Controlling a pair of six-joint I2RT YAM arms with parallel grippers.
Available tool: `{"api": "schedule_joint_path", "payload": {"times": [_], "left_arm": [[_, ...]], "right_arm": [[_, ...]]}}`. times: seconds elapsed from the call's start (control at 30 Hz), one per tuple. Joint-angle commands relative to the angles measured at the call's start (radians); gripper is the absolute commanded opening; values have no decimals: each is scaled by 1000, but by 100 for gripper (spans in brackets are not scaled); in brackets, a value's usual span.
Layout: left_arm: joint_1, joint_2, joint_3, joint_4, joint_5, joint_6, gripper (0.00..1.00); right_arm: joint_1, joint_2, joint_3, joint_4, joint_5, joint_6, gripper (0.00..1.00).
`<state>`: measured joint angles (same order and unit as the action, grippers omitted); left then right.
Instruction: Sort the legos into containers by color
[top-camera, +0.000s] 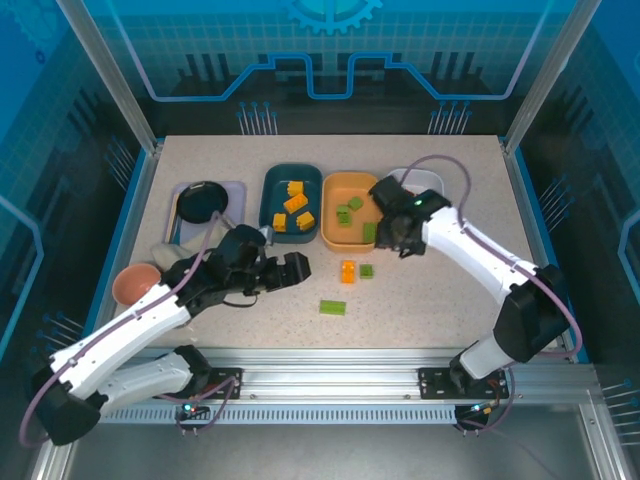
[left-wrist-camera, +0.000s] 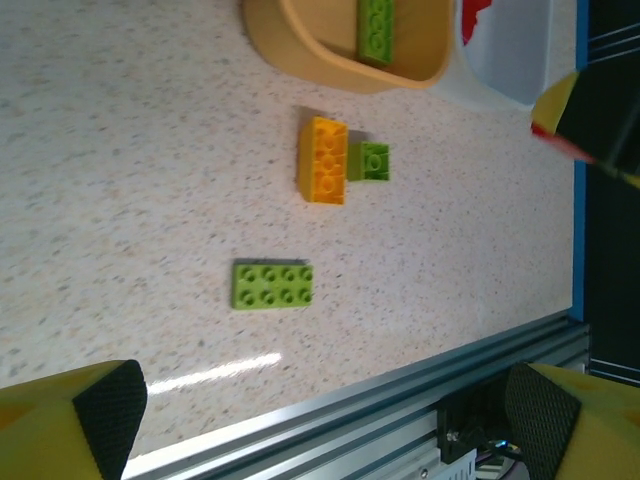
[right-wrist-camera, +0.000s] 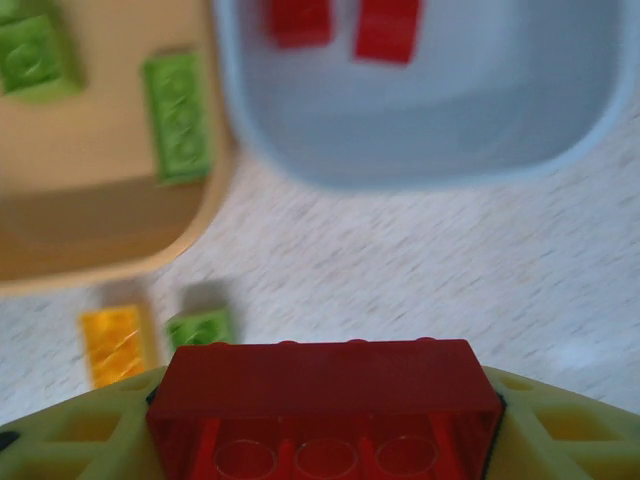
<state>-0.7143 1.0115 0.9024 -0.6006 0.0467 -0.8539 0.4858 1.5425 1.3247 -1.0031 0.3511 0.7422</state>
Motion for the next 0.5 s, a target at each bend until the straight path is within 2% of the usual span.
{"api": "schedule_joint_path", "payload": {"times": [0.0,0.2,0.47], "left_arm": [[-15,59,60,82,25,37,96],[-20,154,121,110,27,52,96],[-21,193,147,110,18,46,96]], "right_arm": [[-112,83,69,-16,-12,-233,43],[-243,323,241,-52,-31,-370,44],[-280,530,381,-90,22,-435,45]]}}
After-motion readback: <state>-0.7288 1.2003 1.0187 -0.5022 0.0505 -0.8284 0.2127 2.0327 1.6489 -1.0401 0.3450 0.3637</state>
